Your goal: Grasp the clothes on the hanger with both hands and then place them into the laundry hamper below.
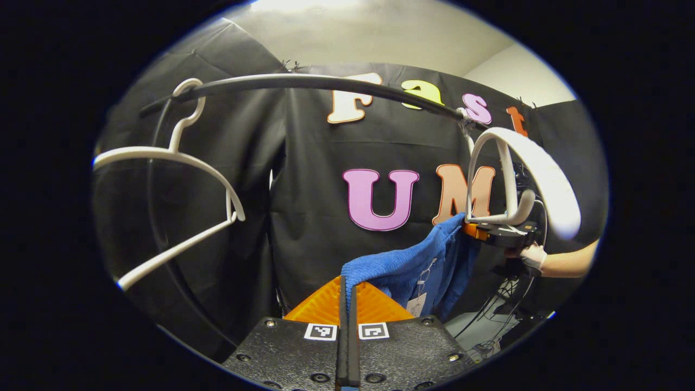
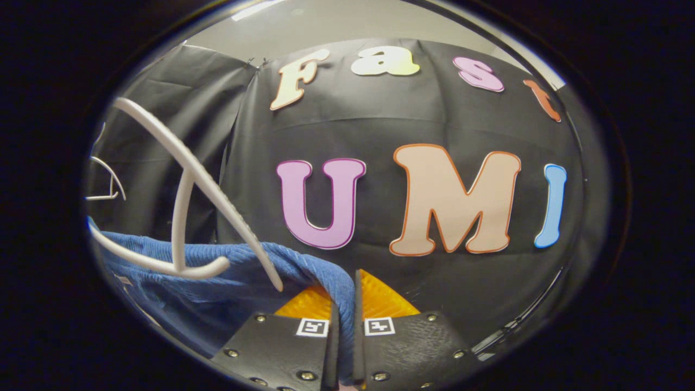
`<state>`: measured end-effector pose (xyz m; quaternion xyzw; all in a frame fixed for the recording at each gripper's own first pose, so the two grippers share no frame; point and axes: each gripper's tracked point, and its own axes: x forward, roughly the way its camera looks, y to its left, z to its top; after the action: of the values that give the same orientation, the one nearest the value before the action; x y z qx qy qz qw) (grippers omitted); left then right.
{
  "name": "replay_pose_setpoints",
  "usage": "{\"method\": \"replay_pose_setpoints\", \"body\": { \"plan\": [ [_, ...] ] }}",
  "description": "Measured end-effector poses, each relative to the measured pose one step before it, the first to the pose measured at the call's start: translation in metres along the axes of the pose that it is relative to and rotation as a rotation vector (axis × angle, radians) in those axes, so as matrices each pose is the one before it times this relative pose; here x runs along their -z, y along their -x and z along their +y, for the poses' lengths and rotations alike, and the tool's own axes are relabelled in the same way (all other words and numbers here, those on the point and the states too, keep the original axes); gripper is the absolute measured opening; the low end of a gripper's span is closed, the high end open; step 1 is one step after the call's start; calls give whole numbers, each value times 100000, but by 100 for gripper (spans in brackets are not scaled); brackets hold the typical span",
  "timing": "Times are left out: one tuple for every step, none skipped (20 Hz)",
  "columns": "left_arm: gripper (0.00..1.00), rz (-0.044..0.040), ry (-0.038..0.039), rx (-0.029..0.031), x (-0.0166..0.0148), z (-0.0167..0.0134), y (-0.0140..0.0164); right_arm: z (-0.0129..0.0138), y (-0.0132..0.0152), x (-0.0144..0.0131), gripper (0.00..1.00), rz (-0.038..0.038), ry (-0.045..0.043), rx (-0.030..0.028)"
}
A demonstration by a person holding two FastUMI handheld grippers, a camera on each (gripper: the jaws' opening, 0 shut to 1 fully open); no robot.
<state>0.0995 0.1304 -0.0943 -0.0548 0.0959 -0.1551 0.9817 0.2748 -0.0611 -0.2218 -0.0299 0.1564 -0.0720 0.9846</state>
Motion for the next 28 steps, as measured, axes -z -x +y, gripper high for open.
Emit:
{"method": "replay_pose_setpoints", "body": {
  "plan": [
    [0,784,354,-510,538,-153,194,27,336,613,10,1505,-97,76],
    [0,1247,-790,-761,708,-76,300,-22,414,713,10,1293,66,-169],
    [0,1206,-1161,-531,581,-177,520,30,469,577,10,910,749,-31],
    [0,1422,-1700,-246,754,-440,750,-65,515,666,10,979,1328,104],
    [1,958,-1121,61,475,-447,375,-100,480,570,10,1046,1003,-14],
    [1,1059,-876,229,466,-378,234,-36,576,851,10,1310,382,-233],
    [1,859,-196,257,458,-425,194,-74,574,740,10,1340,42,28],
    [0,539,172,-4,401,-428,519,-241,387,478,10,1025,-225,4],
    [0,488,-351,145,256,-537,486,-87,466,425,10,833,-192,50],
    [0,427,-633,10,236,-551,431,-111,602,445,10,839,77,98],
    [0,392,-756,356,214,-533,243,-122,458,241,10,331,374,2],
    [0,520,-745,592,227,-644,-63,-3,507,165,10,137,771,-188],
    [0,354,-719,678,76,-660,37,11,528,25,10,-7,909,-410],
    [0,211,-439,980,134,-786,124,138,617,24,10,-328,689,-696],
    [0,66,-154,1356,113,-899,-44,206,521,-293,10,-548,484,-725],
    [0,141,-82,1745,221,-1161,-192,292,627,-240,10,-738,-8,-982],
    [0,190,-445,2185,99,-1195,-411,412,526,-386,10,-699,-248,-1300],
    [0,-26,-1040,1966,75,-1200,-508,563,593,-254,10,-603,-78,-1375],
    [0,-85,-1167,1731,-60,-1150,-540,534,494,-293,10,-612,-119,-1677],
    [0,-27,-858,1890,26,-1248,-550,603,487,-249,10,-426,167,-1573],
    [0,-323,-437,2265,-191,-1145,-659,450,372,-264,10,-532,428,-1291],
    [0,-673,-217,2575,-255,-1165,-840,445,374,-276,10,-606,325,-1425],
    [0,-745,-90,2514,-328,-1082,-765,325,344,-343,10,-531,301,-1155],
    [0,-956,-151,2141,-339,-1079,-532,436,346,-348,10,-699,-195,-1036],
    [0,-1052,-172,1647,-639,-690,-846,440,281,-485,10,-769,-542,-1160],
    [1,-1642,234,1430,-698,-501,-814,183,142,-218,10,-805,-455,-903],
    [1,-1830,711,979,-639,-281,-632,121,249,-600,10,-932,-438,-694],
    [1,-1694,1109,521,-625,-198,-697,76,50,-528,10,-1029,-455,-633]
  ]
}}
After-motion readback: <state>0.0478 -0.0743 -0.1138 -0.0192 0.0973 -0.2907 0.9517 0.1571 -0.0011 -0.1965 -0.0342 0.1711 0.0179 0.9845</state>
